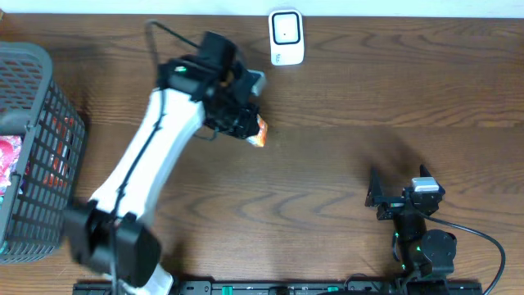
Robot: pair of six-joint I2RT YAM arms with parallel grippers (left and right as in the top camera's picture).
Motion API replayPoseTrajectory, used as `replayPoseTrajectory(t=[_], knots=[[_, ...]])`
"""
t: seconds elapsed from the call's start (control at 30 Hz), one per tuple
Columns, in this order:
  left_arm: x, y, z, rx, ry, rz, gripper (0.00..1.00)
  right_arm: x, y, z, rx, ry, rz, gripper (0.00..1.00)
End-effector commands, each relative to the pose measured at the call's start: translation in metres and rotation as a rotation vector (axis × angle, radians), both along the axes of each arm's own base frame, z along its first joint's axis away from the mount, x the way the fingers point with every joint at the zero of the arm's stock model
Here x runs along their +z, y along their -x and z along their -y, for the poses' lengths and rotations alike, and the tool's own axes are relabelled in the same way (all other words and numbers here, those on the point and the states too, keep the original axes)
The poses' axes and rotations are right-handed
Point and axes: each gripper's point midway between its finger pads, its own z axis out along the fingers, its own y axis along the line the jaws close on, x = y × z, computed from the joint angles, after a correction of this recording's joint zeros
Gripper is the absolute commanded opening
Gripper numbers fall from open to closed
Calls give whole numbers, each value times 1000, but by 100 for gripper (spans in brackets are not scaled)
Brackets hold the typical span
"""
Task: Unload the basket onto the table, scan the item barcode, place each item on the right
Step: 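Carry the orange packet to the scanner with the left gripper and release it, then reach the left gripper into the basket and grasp the pink-purple pad pack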
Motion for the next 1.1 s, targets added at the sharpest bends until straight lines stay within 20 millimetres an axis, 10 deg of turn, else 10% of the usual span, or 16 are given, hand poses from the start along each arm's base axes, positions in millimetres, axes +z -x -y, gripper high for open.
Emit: replayPoseTrajectory(t=[0.0, 0.2, 0.3, 0.7, 0.93, 1.07], knots=[[-33, -16, -18, 95, -233, 28, 8, -1, 0, -2, 7, -12, -3, 99], [-59, -38, -12, 233, -330, 72, 15, -1, 0, -2, 7, -12, -3, 99], [-65, -42, 1, 266, -307, 75, 40, -1, 0, -2, 7, -12, -3, 99], [-62, -41, 32, 259, -260, 116, 55, -1, 0, -2, 7, -12, -3, 99], [25, -59, 11, 348, -140, 266, 56, -1, 0, -2, 6, -12, -3, 99], [105, -67, -43, 471, -64, 437, 65, -1, 0, -2, 7, -12, -3, 99]])
